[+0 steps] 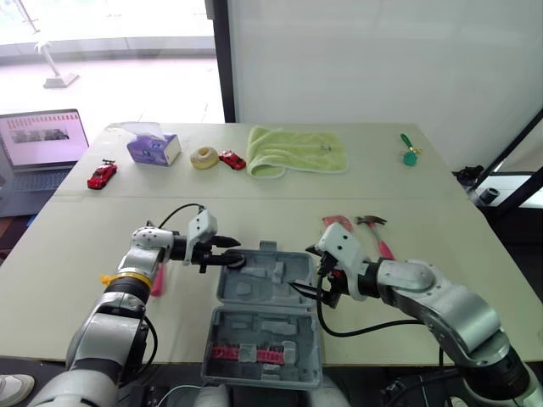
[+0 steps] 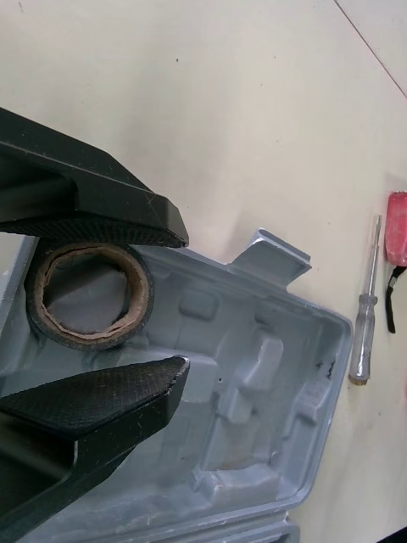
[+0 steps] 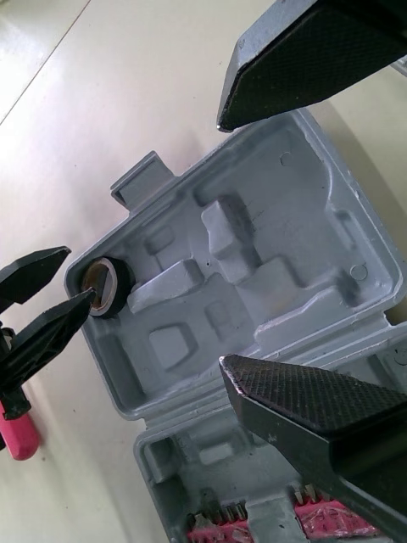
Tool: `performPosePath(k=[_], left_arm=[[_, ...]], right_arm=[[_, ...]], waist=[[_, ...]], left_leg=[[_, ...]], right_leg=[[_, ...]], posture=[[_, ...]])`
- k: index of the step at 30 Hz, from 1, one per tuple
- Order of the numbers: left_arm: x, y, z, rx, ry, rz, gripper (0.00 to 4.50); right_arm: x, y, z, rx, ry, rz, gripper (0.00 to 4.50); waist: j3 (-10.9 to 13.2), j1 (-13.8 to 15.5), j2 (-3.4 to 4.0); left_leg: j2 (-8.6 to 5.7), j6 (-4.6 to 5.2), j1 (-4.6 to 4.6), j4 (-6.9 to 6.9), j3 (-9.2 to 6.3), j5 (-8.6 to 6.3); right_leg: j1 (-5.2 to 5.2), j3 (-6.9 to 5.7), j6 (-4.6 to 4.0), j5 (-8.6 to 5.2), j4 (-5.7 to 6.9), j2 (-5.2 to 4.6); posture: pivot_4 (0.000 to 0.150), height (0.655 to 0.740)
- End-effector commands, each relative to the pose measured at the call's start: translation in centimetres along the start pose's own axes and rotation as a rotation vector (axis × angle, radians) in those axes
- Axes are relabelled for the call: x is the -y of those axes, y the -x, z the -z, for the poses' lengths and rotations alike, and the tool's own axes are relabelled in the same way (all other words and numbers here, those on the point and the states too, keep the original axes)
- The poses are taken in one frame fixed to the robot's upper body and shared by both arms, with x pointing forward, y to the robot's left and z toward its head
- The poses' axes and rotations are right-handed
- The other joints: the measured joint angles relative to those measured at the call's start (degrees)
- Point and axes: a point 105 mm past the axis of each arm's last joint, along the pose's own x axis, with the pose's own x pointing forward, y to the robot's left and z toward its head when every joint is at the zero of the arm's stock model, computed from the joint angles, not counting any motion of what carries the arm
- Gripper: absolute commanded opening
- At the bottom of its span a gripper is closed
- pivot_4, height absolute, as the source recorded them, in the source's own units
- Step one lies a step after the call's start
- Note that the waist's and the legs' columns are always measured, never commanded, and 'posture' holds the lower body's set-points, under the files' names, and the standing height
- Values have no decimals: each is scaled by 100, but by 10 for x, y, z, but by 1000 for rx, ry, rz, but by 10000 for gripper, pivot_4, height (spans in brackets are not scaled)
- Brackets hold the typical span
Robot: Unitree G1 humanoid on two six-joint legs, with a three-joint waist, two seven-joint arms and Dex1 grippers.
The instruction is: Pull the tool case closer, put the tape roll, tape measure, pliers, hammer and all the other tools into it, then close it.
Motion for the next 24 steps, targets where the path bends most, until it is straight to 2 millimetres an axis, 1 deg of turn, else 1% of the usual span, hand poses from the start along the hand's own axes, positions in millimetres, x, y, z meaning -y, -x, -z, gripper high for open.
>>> performPosePath(k=[1,7,10,12,16,24], left_arm=[[-3,4,-6,19,-25,-13,21559],[-6,2,-6,18,-18,-35,21559],[1,4,-7,35,-1,26,21559],[-5,2,-6,21,-16,-28,16164],[-7,1,-5,14,-12,-49,16164],[-4,3,0,-13,-28,-35,16164]], right_arm=[[-3,3,-11,43,22,0,45000],[-3,4,-10,41,21,0,45000],[-3,4,-9,38,23,2,45000],[-3,3,-10,39,21,2,45000],[-3,3,-10,40,20,0,45000],[-3,3,-10,39,20,1,45000]], waist=[[0,-1,0],[0,-1,0],[0,-2,0],[0,-1,0],[0,-1,0],[0,0,0]], left_leg=[[0,0,0,0,0,0],[0,0,0,0,0,0],[0,0,0,0,0,0],[0,0,0,0,0,0],[0,0,0,0,0,0],[0,0,0,0,0,0]], right_leg=[[0,0,0,0,0,0],[0,0,0,0,0,0],[0,0,0,0,0,0],[0,0,0,0,0,0],[0,0,0,0,0,0],[0,0,0,0,-1,0]], posture=[[1500,7400],[1500,7400],[1500,7400],[1500,7400],[1500,7400],[1500,7400]])
